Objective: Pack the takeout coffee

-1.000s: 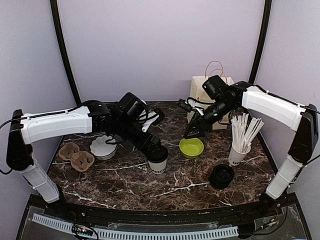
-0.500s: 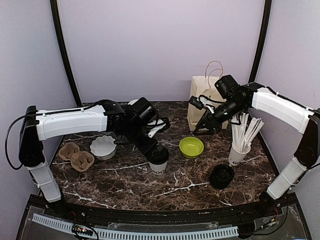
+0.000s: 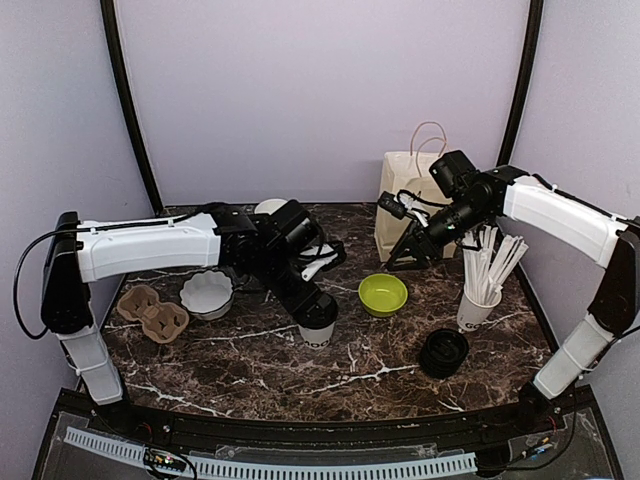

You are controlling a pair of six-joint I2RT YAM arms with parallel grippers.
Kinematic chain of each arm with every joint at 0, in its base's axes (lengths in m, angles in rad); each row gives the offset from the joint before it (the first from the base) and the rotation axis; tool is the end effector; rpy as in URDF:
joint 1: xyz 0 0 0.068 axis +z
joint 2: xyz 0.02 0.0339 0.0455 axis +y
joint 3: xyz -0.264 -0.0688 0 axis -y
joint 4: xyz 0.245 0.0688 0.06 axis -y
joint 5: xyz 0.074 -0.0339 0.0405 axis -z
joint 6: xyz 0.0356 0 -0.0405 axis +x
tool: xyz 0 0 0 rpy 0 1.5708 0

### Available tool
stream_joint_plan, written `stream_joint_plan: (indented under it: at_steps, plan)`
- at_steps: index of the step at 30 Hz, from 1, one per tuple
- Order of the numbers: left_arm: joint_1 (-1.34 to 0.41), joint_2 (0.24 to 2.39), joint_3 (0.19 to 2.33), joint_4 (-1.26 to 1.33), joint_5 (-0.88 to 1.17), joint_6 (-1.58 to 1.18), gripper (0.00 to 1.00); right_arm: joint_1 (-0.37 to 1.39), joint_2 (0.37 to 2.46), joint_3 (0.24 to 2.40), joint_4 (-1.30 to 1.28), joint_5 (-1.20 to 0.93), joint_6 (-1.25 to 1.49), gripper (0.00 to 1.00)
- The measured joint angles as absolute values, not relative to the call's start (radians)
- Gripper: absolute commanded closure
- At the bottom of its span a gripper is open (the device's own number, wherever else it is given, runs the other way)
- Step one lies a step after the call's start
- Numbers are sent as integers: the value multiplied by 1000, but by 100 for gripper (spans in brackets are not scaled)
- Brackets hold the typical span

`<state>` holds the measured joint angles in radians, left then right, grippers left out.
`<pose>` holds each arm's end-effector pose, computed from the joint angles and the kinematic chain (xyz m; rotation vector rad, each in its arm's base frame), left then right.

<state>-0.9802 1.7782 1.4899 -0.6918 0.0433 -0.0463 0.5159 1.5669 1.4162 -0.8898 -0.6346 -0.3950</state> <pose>0.2144 -0.3226 0.2687 1.1917 2.3257 -0.4397 0.2698 0.1773 0.3115 -1.3114 2.1661 0.8681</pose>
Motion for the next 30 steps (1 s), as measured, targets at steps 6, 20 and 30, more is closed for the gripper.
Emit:
stream_joint_plan:
  at_steps: [6, 20, 30]
  plan:
    - [-980, 1797, 1490, -691, 39, -44, 14, 516, 1568, 1416, -889, -635, -390, 43]
    - [-986, 1809, 1507, -707, 15, -47, 30, 516, 1588, 1416, -889, -638, -385, 44]
    - [-978, 1754, 1565, -770, -67, -86, 29, 516, 1589, 1416, -888, -639, -384, 44]
